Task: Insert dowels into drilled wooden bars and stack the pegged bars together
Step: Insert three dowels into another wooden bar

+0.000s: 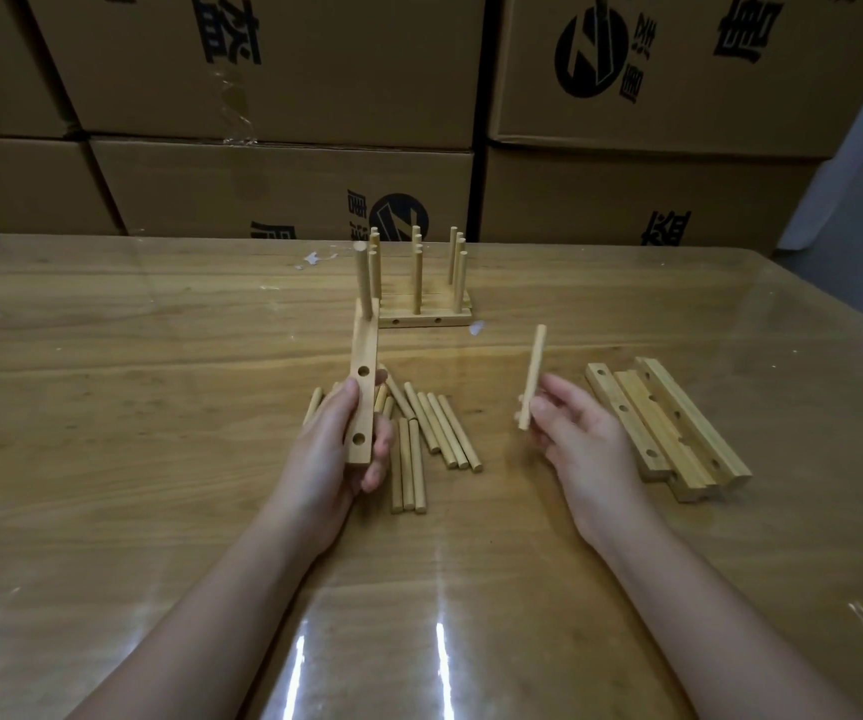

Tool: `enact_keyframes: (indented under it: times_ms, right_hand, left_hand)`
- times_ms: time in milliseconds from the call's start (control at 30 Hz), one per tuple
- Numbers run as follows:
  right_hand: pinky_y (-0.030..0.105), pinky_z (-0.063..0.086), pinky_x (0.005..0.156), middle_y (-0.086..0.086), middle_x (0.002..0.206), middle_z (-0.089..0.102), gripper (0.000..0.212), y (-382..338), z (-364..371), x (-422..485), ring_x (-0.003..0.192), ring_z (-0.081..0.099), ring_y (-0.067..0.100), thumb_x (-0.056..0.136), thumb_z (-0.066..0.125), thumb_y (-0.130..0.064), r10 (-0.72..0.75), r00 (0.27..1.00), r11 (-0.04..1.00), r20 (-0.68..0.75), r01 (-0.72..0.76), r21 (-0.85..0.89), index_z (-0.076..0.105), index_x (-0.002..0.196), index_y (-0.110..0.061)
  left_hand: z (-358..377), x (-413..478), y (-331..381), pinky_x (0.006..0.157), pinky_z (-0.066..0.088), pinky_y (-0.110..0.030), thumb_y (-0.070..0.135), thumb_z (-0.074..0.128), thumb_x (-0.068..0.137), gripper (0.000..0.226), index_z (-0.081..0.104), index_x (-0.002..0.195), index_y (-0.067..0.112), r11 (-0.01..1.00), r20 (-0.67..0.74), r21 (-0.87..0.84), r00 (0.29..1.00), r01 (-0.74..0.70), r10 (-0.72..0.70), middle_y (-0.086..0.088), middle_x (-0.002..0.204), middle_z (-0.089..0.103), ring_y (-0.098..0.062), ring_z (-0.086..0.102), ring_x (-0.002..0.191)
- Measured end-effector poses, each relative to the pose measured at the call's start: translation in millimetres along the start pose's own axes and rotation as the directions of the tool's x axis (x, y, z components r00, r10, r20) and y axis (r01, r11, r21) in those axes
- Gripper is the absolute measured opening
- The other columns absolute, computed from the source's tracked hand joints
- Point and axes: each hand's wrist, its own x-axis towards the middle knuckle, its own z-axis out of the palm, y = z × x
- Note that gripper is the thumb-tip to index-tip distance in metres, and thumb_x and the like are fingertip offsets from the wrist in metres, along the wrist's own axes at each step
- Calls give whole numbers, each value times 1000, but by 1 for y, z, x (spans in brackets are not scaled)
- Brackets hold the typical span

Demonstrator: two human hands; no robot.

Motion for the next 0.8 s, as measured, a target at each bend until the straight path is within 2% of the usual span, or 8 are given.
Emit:
enact_keyframes:
  times_ms: [100,200,433,600,700,800]
  right_hand:
    - [26,51,75,0,88,70,28,-2,-3,3,87,66,13,87,57,-7,80,992,951,95,-105,290,63,111,-18]
    - [29,52,79,3,86,70,32,-3,-5,3,86,67,15,78,61,-10,89,986,912,142,-138,387,64,109,-11]
    - [34,52,83,13,97,71,32,-1,-4,3,99,66,27,75,62,-14,65,979,915,193,-135,379,59,105,-6]
    - [34,52,84,13,104,70,24,0,-3,2,102,65,27,83,57,-12,32,973,930,227,-112,349,57,106,-7]
    - [35,51,87,11,102,70,18,1,-3,2,103,64,26,89,51,-10,6,969,952,247,-81,294,56,106,-9]
    - [33,53,85,2,85,68,23,2,-1,-2,92,65,19,81,58,-24,-16,966,991,258,-18,131,65,102,-20]
  left_hand:
    - [1,0,-2,36,32,-18,38,33,101,39,58,117,13,998,3,65,1000,-7,7,-2,56,48,-11,37,37]
    - [2,-1,-2,36,31,-17,37,31,102,39,59,114,13,997,5,78,1000,-7,7,-1,54,46,-11,35,37]
    - [5,-1,-2,37,33,-21,28,24,102,42,53,117,1,995,14,99,1000,2,-3,-6,55,47,-14,37,37]
    - [7,-5,0,38,36,-21,30,26,103,42,53,112,-2,982,3,188,1000,4,-4,-6,54,52,-15,42,38]
    - [10,-6,0,38,35,-21,29,27,103,39,54,97,3,954,20,297,999,-33,28,-6,55,52,-14,40,36]
    - [12,-7,-1,42,37,-22,27,26,104,42,51,76,6,895,39,438,997,-82,72,-3,53,52,-12,38,35]
